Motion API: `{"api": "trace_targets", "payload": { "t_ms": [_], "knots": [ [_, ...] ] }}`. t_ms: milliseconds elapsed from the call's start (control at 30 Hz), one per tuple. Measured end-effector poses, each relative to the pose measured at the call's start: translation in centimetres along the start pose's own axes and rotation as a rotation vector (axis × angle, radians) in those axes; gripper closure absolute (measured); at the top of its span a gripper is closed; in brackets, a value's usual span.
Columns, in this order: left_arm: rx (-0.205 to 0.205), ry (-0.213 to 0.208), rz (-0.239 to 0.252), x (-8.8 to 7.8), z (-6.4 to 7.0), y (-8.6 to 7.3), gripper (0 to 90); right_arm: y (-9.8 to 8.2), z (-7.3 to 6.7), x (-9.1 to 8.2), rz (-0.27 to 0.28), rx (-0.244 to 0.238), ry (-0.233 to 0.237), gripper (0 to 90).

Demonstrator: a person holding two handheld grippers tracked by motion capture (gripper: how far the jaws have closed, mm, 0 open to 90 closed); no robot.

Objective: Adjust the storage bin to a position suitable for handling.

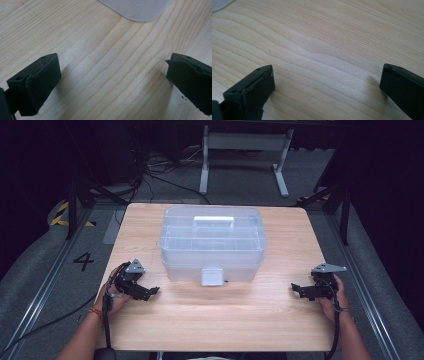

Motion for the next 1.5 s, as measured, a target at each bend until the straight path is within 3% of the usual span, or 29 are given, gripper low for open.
{"api": "trace_targets", "payload": {
  "t_ms": [300,467,533,933,1000,1100,1400,1500],
  "knots": [
    [-0.004,0.006,-0.003,0.0,0.0,0.0,0.1,-0.1,0.1,-0.1,0.001,-0.004,0.001,0.2],
    [-0.030,0.029,0.004,-0.2,-0.2,-0.1,0.5,-0.4,-0.1,-0.4,0.003,-0.024,0.022,0.5],
    [-0.041,0.021,0.006,-0.2,-0.1,-0.1,0.5,-0.4,-0.2,-0.5,0.004,-0.024,0.023,0.5],
    [-0.034,0.030,0.001,-0.1,-0.2,-0.1,0.3,-0.6,-0.2,-0.8,0.000,-0.034,0.026,1.6],
    [-0.035,0.031,0.001,-0.1,-0.2,-0.1,0.3,-0.8,-0.2,-1.0,-0.002,-0.038,0.033,4.7],
    [-0.041,0.033,0.006,-0.1,-0.2,-0.1,0.4,-0.7,-0.5,-1.5,0.000,-0.055,0.047,16.9],
    [-0.037,0.034,0.004,-0.1,-0.4,0.0,0.5,-0.2,-0.9,-1.9,0.015,-0.066,0.045,23.2],
    [-0.037,0.034,0.004,-0.1,-0.4,0.0,0.4,0.1,-1.3,-2.3,0.025,-0.094,0.033,24.9]
  ]
}}
Point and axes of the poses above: each handheld gripper's, and its own axes: x roughly forward along the jaws, y roughly out of its top, z roughly to its right, the point moved 10 cm from there along x, roughly forward along the jaws, and after that the axes turned 7 degrees about -y, right-handed, at the moved point
